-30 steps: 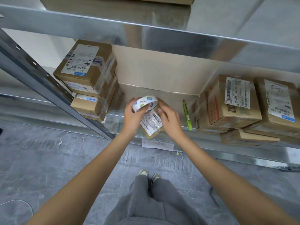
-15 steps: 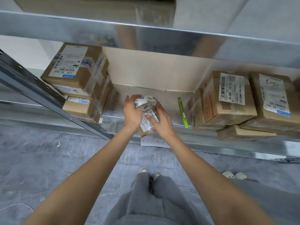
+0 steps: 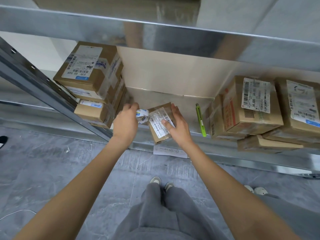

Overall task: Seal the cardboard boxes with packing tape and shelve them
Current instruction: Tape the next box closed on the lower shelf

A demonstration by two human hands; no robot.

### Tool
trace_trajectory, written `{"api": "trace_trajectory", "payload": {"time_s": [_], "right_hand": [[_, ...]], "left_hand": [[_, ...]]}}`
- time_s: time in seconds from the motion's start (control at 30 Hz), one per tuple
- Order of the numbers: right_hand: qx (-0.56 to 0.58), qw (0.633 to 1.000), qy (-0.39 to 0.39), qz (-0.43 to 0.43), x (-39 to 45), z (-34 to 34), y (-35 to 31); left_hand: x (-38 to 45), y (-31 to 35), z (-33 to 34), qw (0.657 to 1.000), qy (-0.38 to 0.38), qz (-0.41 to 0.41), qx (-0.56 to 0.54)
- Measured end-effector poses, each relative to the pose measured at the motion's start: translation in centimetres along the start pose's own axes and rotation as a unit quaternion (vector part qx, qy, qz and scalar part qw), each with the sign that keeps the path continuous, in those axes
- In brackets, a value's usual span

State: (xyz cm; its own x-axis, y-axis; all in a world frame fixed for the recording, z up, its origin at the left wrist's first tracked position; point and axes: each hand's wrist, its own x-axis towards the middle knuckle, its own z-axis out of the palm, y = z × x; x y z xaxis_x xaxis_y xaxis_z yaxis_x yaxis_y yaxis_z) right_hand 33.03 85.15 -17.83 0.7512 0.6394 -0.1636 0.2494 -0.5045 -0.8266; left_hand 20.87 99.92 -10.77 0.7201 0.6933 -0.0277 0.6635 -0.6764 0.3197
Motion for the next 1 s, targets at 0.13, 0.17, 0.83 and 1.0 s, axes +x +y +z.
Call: {"api": "trace_trajectory", "payload": {"time_s": [0.13,0.17,0.83,1.0], "right_hand": [[-0.002,1.000,0.000,-0.001,-0.1,-0.1,-0.2],[-0.002,1.000,-0.001,-0.001,-0.1,-0.1,-0.2],[-0.366,0.929,-0.042,-0.034,-1.0,1.6,-3.2],[-0.422,0.903,-0.055,-0.054,-2.4,3.8,-3.8]], "left_hand": [[-0.1,-0.7,0.5,1.000,0.016,-0.002,-0.007],[-0.1,-0.7,0.6,1.000,0.020,-0.002,-0.012],[0.0,-2.0,4.0,0.982,0.005,-0.104,-0.157],[0.1,-2.1,4.0,0.982,0.001,-0.097,-0.161]]}}
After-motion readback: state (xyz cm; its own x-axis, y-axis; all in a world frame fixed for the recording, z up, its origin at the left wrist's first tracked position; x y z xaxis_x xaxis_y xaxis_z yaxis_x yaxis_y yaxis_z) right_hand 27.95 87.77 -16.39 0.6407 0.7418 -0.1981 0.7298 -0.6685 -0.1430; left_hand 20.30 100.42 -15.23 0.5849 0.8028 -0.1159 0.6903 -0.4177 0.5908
